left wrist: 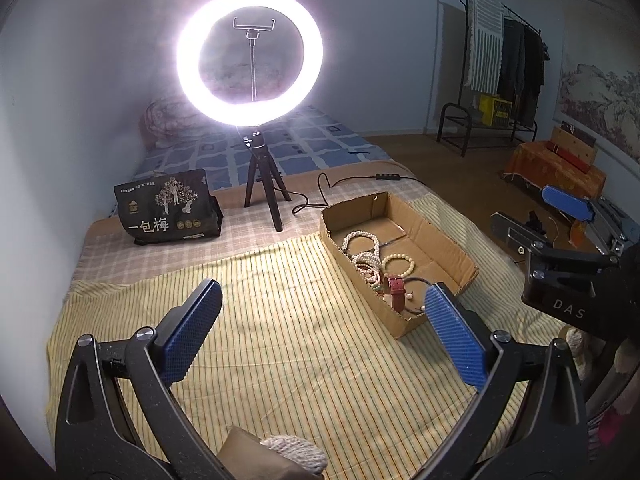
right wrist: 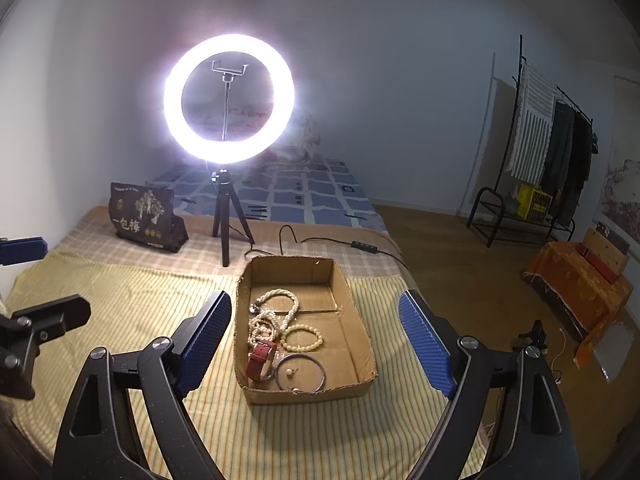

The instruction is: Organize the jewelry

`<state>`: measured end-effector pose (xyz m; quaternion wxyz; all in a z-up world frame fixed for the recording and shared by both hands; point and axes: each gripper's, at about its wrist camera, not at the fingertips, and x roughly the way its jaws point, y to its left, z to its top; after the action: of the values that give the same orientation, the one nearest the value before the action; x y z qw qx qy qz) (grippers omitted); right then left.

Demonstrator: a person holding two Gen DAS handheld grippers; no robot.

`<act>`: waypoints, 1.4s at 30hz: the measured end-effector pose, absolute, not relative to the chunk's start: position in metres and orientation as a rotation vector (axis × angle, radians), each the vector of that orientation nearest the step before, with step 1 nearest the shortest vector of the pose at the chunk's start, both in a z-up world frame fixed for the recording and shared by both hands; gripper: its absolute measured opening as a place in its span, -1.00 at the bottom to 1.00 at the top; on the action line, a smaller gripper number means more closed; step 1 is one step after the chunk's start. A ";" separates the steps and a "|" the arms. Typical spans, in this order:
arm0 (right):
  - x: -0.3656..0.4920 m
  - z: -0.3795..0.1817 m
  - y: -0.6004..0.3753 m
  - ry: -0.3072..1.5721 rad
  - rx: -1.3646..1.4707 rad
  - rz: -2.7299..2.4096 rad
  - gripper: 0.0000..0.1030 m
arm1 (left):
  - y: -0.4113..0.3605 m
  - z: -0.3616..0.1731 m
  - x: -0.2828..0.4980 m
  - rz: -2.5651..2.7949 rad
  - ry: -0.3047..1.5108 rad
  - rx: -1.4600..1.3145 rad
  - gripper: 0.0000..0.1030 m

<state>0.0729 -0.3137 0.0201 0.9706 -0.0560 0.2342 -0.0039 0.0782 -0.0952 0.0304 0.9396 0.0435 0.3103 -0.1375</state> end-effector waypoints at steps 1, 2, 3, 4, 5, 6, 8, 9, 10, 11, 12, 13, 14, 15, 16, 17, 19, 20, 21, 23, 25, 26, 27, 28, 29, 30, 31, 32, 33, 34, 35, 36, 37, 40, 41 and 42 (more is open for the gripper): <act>0.074 0.020 -0.314 0.474 -0.114 -0.009 0.66 | -0.097 0.030 0.078 -0.276 0.636 0.099 1.00; 0.074 0.020 -0.315 0.474 -0.114 -0.010 0.66 | -0.098 0.030 0.078 -0.271 0.638 0.106 1.00; 0.074 0.020 -0.315 0.474 -0.112 -0.011 0.66 | -0.098 0.030 0.079 -0.266 0.640 0.112 1.00; 0.074 0.019 -0.315 0.474 -0.112 -0.012 0.66 | -0.099 0.029 0.079 -0.262 0.644 0.116 1.00; 0.075 0.018 -0.316 0.475 -0.110 -0.013 0.66 | -0.099 0.029 0.079 -0.261 0.646 0.117 1.00; 0.076 0.018 -0.316 0.477 -0.109 -0.013 0.66 | -0.099 0.030 0.080 -0.263 0.647 0.114 1.00; 0.076 0.017 -0.316 0.480 -0.109 -0.014 0.66 | -0.099 0.030 0.080 -0.264 0.645 0.109 1.00; 0.076 0.017 -0.316 0.481 -0.109 -0.014 0.66 | -0.099 0.029 0.080 -0.264 0.643 0.107 1.00; 0.076 0.016 -0.316 0.482 -0.109 -0.015 0.66 | -0.099 0.029 0.080 -0.264 0.643 0.108 1.00; 0.076 0.016 -0.316 0.483 -0.110 -0.014 0.66 | -0.100 0.029 0.080 -0.262 0.641 0.108 1.00; 0.077 0.016 -0.316 0.485 -0.111 -0.014 0.66 | -0.100 0.029 0.080 -0.262 0.641 0.108 1.00; 0.077 0.015 -0.316 0.485 -0.112 -0.014 0.66 | -0.100 0.028 0.080 -0.262 0.643 0.108 1.00; 0.078 0.015 -0.316 0.486 -0.112 -0.014 0.66 | -0.100 0.028 0.080 -0.263 0.644 0.108 1.00; 0.078 0.015 -0.316 0.487 -0.112 -0.014 0.66 | -0.099 0.029 0.079 -0.264 0.641 0.108 1.00; 0.078 0.015 -0.315 0.486 -0.112 -0.014 0.66 | -0.100 0.029 0.079 -0.263 0.640 0.109 1.00; 0.078 0.015 -0.315 0.486 -0.112 -0.015 0.66 | -0.100 0.029 0.080 -0.263 0.641 0.110 1.00; 0.079 0.014 -0.315 0.486 -0.112 -0.013 0.66 | -0.099 0.029 0.079 -0.264 0.641 0.106 1.00; 0.079 0.014 -0.315 0.487 -0.112 -0.013 0.66 | -0.100 0.029 0.079 -0.265 0.641 0.105 1.00; 0.079 0.014 -0.315 0.486 -0.112 -0.012 0.66 | -0.099 0.029 0.079 -0.266 0.640 0.104 1.00; 0.079 0.013 -0.314 0.487 -0.114 -0.012 0.66 | -0.099 0.029 0.078 -0.265 0.637 0.102 1.00; 0.079 0.013 -0.315 0.489 -0.115 -0.012 0.66 | -0.099 0.029 0.078 -0.268 0.639 0.102 1.00; 0.079 0.013 -0.314 0.488 -0.113 -0.013 0.66 | -0.099 0.029 0.078 -0.269 0.640 0.100 1.00; 0.079 0.013 -0.314 0.489 -0.113 -0.013 0.66 | -0.098 0.029 0.078 -0.267 0.638 0.102 1.00; 0.078 0.013 -0.314 0.489 -0.113 -0.012 0.66 | -0.098 0.029 0.078 -0.266 0.638 0.103 1.00; 0.078 0.013 -0.314 0.488 -0.114 -0.012 0.66 | -0.099 0.030 0.078 -0.263 0.635 0.102 1.00; 0.078 0.013 -0.314 0.487 -0.113 -0.013 0.66 | -0.098 0.030 0.078 -0.263 0.633 0.103 1.00; 0.079 0.013 -0.314 0.487 -0.114 -0.012 0.66 | -0.098 0.030 0.077 -0.260 0.629 0.105 1.00; 0.079 0.012 -0.314 0.488 -0.115 -0.011 0.66 | -0.098 0.031 0.076 -0.258 0.626 0.106 1.00; 0.079 0.012 -0.314 0.489 -0.116 -0.011 0.66 | -0.097 0.031 0.076 -0.257 0.624 0.106 1.00; 0.078 0.013 -0.314 0.488 -0.116 -0.012 0.66 | -0.098 0.031 0.075 -0.255 0.623 0.106 1.00; 0.078 0.012 -0.314 0.488 -0.116 -0.012 0.66 | -0.098 0.032 0.075 -0.254 0.621 0.107 1.00; 0.078 0.012 -0.314 0.489 -0.115 -0.012 0.66 | -0.098 0.032 0.075 -0.254 0.621 0.106 1.00; 0.078 0.012 -0.313 0.489 -0.115 -0.012 0.66 | -0.098 0.032 0.075 -0.255 0.623 0.106 1.00; 0.078 0.013 -0.313 0.489 -0.116 -0.011 0.66 | -0.097 0.032 0.075 -0.260 0.625 0.105 1.00; 0.078 0.013 -0.313 0.489 -0.116 -0.012 0.66 | -0.098 0.032 0.075 -0.260 0.625 0.106 1.00; 0.078 0.012 -0.313 0.490 -0.117 -0.012 0.66 | -0.098 0.032 0.074 -0.260 0.624 0.108 1.00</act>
<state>0.0783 -0.3134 0.0121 0.9684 -0.0579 0.2424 -0.0059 0.0742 -0.0983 0.0318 0.9420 0.0529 0.3061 -0.1273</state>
